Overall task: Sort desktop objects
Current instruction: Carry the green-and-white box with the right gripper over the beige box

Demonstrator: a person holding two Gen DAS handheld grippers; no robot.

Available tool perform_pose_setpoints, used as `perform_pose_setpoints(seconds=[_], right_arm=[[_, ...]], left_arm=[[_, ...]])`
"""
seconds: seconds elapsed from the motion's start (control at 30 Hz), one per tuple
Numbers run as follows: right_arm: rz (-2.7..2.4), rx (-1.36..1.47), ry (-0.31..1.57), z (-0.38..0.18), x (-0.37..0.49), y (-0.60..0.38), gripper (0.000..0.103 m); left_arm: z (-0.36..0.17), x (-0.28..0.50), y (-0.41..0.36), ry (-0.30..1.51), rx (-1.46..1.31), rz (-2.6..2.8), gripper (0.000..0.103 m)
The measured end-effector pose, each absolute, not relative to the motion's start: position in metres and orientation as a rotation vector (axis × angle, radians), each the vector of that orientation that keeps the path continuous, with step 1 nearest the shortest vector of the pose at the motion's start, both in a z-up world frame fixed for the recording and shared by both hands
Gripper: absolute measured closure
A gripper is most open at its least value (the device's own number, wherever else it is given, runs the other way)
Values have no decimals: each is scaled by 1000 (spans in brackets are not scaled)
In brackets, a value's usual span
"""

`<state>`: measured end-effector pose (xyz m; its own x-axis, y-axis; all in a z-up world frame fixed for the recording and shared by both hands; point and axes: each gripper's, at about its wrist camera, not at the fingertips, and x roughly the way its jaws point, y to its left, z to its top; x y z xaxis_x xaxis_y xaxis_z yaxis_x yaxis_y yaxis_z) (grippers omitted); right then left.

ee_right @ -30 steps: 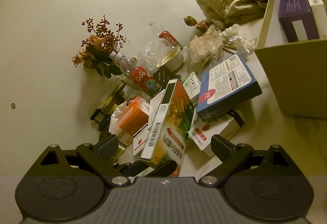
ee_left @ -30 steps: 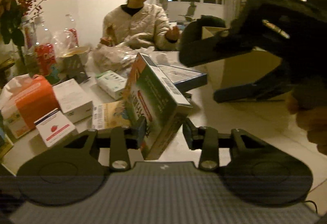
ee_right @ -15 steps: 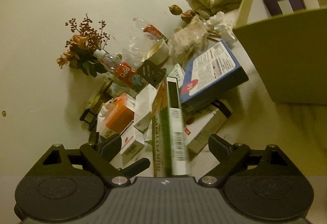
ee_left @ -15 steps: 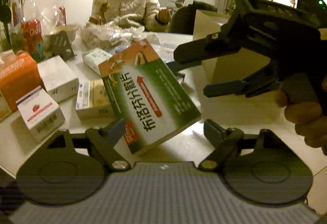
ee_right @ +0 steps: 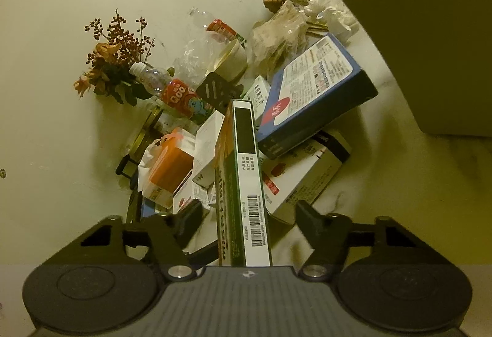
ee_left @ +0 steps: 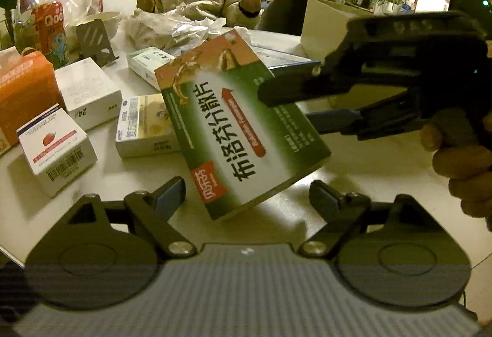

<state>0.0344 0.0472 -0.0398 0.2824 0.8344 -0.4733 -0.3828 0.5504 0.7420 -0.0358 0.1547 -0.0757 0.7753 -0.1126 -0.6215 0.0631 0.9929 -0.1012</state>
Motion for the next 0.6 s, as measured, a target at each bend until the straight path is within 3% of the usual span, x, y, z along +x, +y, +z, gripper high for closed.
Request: perform_pose_setpoints(seconds=[0.1, 0.13, 0.2, 0.6], right_arm=[[890, 546, 965, -39, 34, 50, 64], [895, 543, 962, -39, 33, 51, 65], [899, 538, 960, -39, 32, 52, 76], [903, 567, 926, -30, 28, 46, 81]], left_arm=[[-76, -35, 155, 680, -77, -97, 14], [-76, -35, 155, 680, -77, -97, 14], [-76, -35, 156, 682, -77, -98, 14], [-72, -36, 153, 687, -62, -110, 13]])
